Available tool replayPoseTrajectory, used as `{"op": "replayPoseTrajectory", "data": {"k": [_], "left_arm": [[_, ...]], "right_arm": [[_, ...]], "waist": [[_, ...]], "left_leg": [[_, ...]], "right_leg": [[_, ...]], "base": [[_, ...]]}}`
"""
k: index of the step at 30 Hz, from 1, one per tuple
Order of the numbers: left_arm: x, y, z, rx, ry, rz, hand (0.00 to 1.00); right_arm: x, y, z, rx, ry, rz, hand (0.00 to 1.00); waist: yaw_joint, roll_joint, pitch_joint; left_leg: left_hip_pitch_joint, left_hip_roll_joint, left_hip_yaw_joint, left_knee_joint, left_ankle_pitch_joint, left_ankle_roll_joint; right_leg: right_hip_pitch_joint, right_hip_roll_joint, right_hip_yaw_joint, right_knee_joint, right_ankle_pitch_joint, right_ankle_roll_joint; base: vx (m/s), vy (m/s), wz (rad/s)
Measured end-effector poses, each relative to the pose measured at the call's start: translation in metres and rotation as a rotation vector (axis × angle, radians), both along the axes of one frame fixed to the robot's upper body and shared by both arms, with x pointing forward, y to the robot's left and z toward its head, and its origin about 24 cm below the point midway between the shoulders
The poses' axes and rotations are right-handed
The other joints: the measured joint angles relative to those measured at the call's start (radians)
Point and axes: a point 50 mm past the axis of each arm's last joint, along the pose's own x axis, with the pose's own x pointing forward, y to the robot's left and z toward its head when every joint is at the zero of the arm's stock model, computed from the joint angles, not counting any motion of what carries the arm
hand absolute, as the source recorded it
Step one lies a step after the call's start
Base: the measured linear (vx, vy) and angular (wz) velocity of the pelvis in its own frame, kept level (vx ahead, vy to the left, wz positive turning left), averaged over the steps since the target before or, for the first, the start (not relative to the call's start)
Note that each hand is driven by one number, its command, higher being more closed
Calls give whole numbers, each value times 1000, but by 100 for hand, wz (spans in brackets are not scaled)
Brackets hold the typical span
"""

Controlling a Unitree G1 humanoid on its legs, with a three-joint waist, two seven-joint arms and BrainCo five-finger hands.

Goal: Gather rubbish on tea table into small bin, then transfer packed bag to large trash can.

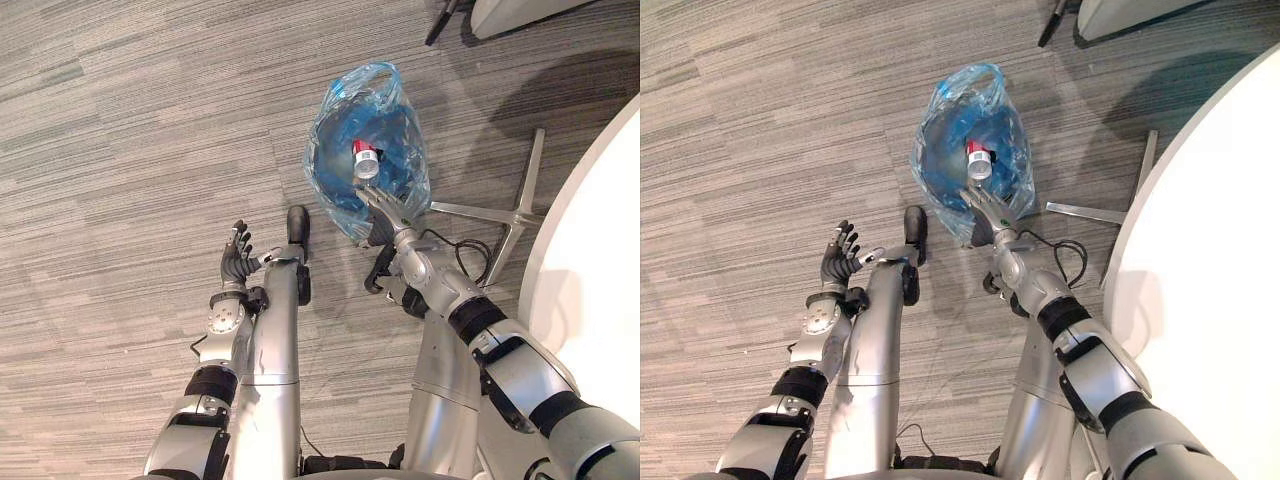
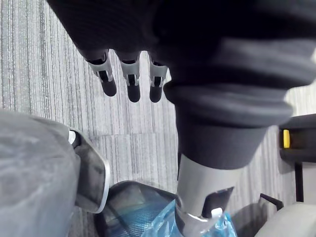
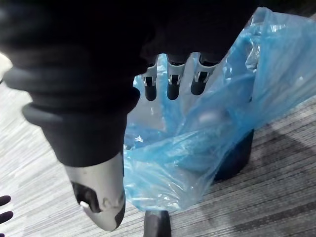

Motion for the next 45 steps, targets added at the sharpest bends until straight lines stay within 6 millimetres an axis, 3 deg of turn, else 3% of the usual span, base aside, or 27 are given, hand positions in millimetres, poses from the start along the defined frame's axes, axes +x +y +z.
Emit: {"op": "replayPoseTrajectory", "data": {"k": [14,19,24,32,36,45], "left_arm": [[4,-3,6,-4,-16,-8,0],[4,-3,4,-7,-4,-7,0],[0,-4,-5,-12,41,-7,0],[-20,-3,-33,-27,144,1,0],[-34,-14,-50,-17,210,-37,0],[-79,-2,-90,5,367,-8,0]], "right_arm": [[2,-1,-6,34,60,-27,100],[-1,9,6,74,12,13,100],[-12,25,18,239,-32,72,100],[-41,41,15,515,-14,141,100],[-59,38,-2,623,51,135,100],[-96,62,-7,849,152,253,100]], "waist": [[16,1,-18],[16,1,-18],[13,-1,-19],[-13,-4,-20],[-20,-5,-20],[-36,-45,-53]], "left_leg": [[-35,4,-4,11,6,-6],[-26,11,-4,18,6,-6],[34,19,-2,8,5,-7],[233,41,20,-75,5,-7],[408,51,38,-132,-2,-6],[756,64,96,-292,-10,-6]], "right_leg": [[-34,-4,-7,23,-6,-10],[-24,3,-7,22,-6,-10],[34,12,-6,8,-6,-10],[226,45,-7,-88,8,-2],[403,67,-6,-172,18,5],[738,108,10,-370,55,44]], "base": [[-16,15,2],[-14,24,-4],[-20,21,-7],[-4,14,-11],[35,8,-15],[69,32,-14]]}}
